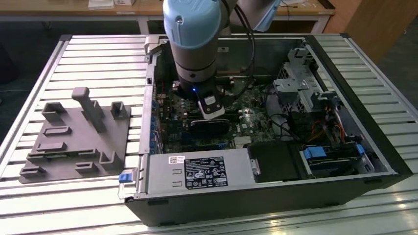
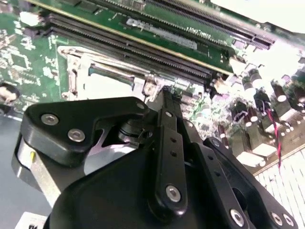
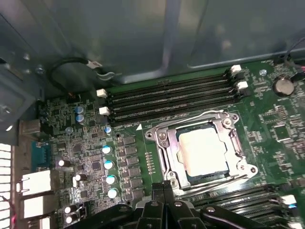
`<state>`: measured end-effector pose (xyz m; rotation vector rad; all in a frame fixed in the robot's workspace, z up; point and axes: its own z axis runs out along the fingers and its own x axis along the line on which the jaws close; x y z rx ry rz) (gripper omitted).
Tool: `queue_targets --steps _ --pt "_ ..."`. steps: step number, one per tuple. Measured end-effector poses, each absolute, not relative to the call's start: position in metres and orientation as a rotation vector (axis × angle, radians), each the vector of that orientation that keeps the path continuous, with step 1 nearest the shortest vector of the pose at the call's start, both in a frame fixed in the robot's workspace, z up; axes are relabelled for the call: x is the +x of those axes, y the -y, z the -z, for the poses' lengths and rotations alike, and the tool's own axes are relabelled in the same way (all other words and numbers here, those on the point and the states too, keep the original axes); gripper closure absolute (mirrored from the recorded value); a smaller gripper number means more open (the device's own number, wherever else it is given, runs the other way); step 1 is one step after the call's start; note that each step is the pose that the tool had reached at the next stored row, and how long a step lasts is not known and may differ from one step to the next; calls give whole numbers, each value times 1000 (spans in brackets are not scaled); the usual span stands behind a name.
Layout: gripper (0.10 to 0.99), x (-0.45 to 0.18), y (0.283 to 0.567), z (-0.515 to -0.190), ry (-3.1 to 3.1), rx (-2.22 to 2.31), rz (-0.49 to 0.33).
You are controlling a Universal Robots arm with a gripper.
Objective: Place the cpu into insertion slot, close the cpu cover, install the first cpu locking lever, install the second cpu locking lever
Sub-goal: 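Install the second cpu locking lever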
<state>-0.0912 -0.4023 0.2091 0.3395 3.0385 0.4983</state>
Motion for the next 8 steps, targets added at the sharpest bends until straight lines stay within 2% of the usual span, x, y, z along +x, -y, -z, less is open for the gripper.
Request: queue_targets --steps 8 --pt "980 -81 402 -216 -3044 346 -396"
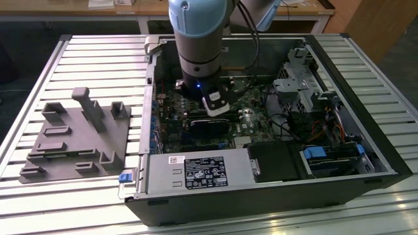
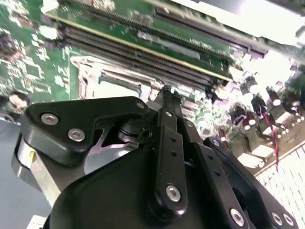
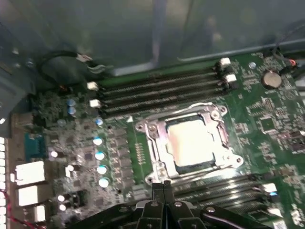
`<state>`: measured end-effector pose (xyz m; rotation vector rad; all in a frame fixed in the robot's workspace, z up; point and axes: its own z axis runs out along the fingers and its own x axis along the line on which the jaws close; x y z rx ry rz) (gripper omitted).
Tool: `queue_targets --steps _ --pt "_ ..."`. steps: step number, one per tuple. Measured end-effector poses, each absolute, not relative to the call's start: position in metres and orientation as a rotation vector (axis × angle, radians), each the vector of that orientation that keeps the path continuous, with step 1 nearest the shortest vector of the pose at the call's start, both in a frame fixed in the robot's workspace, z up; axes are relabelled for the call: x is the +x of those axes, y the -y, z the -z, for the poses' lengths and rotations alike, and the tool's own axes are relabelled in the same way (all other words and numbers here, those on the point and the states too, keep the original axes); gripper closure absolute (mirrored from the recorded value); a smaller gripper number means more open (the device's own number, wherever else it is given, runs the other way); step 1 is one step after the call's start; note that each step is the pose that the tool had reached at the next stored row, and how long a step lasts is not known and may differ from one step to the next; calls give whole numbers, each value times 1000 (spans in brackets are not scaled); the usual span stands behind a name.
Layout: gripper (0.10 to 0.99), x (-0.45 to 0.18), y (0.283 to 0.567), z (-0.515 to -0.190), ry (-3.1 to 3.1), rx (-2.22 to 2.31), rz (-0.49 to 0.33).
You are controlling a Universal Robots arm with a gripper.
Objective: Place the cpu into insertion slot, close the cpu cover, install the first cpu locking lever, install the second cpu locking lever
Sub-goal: 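Install the second cpu locking lever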
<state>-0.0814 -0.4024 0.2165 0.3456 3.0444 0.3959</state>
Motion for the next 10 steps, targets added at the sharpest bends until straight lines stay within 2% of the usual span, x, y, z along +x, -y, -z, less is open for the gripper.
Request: queue_targets --steps 10 --pt "980 -51 402 -216 -3047 351 -327"
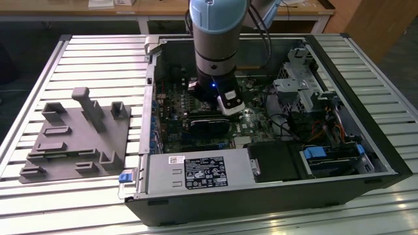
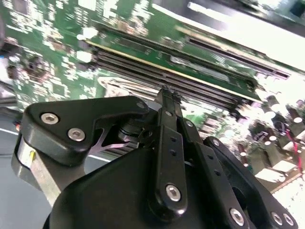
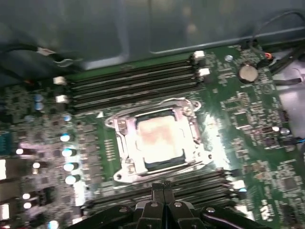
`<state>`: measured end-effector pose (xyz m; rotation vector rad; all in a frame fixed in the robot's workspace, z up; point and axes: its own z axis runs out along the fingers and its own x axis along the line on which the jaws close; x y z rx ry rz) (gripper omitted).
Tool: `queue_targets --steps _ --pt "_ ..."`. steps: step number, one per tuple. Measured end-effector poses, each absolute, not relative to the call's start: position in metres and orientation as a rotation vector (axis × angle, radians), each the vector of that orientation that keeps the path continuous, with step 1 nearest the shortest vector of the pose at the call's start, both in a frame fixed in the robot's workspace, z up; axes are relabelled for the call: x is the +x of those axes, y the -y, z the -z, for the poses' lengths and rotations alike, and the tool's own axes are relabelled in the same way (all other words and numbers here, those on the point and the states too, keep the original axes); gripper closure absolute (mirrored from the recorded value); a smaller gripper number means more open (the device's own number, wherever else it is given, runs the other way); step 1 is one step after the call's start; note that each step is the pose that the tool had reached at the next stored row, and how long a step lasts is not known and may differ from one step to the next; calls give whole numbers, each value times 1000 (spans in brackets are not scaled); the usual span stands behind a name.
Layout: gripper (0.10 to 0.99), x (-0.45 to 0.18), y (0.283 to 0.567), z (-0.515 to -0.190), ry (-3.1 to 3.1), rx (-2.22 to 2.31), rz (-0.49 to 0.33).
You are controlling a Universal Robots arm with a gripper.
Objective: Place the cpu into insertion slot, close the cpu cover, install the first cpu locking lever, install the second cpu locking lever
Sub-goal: 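Install the second cpu locking lever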
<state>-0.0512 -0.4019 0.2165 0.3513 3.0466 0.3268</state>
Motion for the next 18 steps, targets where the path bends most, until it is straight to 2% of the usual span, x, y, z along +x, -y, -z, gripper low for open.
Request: queue_targets --steps 5,18 --pt "980 -45 396 -217 -3048 351 -293" --pt "980 -41 370 -216 -3048 350 -275"
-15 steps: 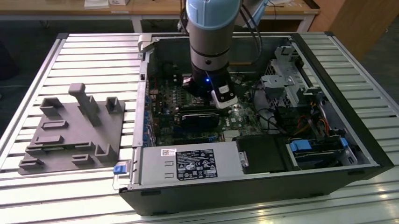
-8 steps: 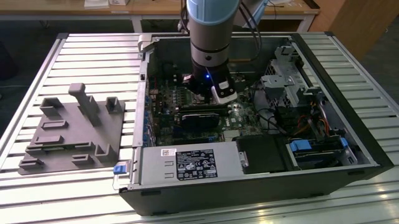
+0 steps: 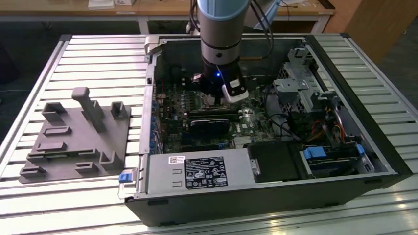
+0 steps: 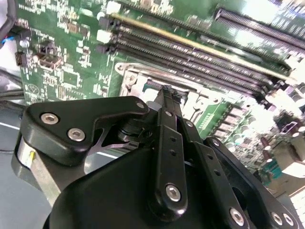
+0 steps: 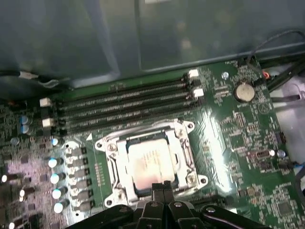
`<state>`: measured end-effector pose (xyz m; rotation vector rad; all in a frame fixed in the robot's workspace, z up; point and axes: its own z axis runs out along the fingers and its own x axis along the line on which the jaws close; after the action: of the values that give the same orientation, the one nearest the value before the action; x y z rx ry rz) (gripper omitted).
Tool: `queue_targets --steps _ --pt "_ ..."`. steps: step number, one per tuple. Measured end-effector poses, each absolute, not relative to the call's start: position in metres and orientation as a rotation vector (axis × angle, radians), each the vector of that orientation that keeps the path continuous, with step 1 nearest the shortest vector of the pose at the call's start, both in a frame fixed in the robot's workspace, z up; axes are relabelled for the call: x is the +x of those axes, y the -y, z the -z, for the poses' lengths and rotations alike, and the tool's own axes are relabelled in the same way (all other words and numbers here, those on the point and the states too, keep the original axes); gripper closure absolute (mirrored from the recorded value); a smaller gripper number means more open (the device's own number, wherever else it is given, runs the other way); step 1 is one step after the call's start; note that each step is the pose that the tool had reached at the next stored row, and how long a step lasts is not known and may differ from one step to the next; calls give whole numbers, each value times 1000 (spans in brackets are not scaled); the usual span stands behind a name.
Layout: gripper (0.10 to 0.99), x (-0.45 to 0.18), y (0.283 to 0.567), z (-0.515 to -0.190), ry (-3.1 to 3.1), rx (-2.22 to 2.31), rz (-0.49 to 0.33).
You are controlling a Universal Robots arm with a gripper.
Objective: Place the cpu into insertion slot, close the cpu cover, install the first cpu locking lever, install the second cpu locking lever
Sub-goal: 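Install the second cpu locking lever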
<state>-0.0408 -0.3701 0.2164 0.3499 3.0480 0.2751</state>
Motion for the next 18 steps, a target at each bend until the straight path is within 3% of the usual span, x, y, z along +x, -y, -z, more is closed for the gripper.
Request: queue_targets --steps 8,18 --pt "980 -40 354 -216 -3048 350 -273" --pt "980 -40 353 -216 -3057 294 -272"
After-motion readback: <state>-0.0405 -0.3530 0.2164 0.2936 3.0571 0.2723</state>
